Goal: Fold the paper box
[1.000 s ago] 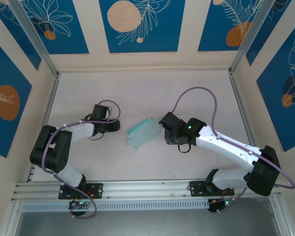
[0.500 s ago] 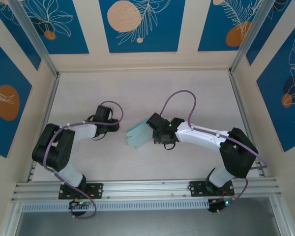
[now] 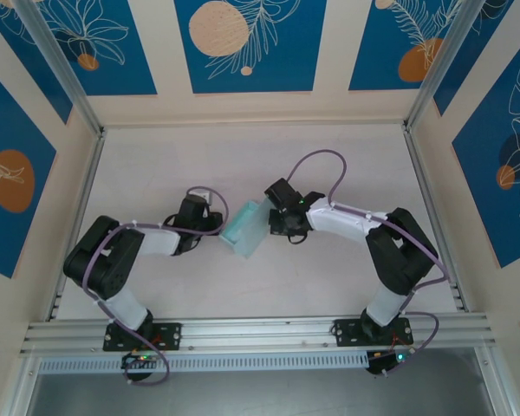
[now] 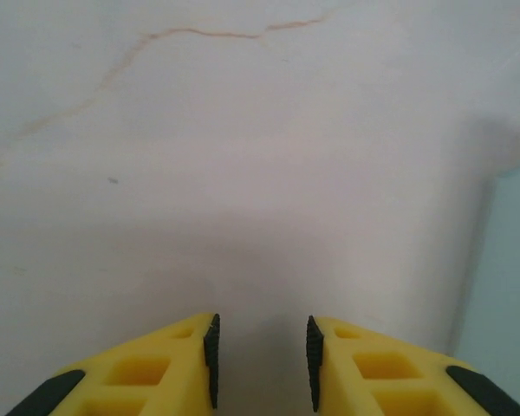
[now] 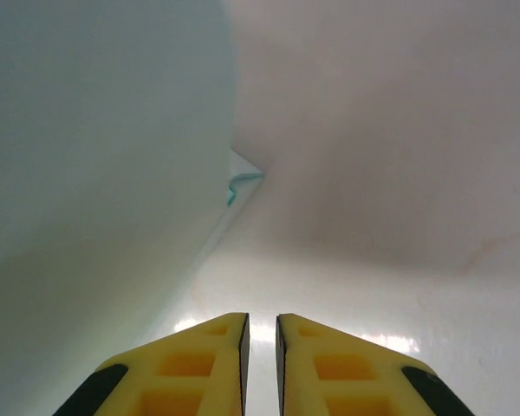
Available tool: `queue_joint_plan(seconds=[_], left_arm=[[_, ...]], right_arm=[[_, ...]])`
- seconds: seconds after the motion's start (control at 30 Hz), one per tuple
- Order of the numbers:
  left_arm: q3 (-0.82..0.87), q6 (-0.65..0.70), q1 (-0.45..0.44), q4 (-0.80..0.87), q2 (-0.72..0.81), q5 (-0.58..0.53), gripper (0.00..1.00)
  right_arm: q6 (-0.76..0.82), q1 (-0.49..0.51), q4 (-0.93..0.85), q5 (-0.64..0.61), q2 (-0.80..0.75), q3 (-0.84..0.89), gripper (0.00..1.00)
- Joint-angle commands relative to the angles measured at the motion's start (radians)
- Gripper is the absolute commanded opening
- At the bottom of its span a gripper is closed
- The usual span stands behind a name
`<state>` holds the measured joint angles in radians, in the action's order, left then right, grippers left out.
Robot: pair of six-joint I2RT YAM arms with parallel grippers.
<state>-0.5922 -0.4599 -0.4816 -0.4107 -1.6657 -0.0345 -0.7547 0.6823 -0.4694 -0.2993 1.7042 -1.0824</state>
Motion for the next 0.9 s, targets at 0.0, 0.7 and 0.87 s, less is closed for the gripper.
queue_joint_plan(seconds=[0.0,0.7,0.87], left_arm=[[0.099,-0.111,-0.085,-0.007,-0.032,0.168,0.31],[0.206,-0.26,-0.36,0.017,0.24,-0.07,0.36],[0.219,-0.228,-0.351,0.287,0.554,-0.148,0.47]], right_arm=[[0.091,-0.044,0.069,0.099,0.049,-0.062,0.19],[0.351,-0.22,-0.123,0.289,0.303,-0.544,0.24],[0.361,-0.269,-0.199,0.2,0.174,-0.501,0.27]])
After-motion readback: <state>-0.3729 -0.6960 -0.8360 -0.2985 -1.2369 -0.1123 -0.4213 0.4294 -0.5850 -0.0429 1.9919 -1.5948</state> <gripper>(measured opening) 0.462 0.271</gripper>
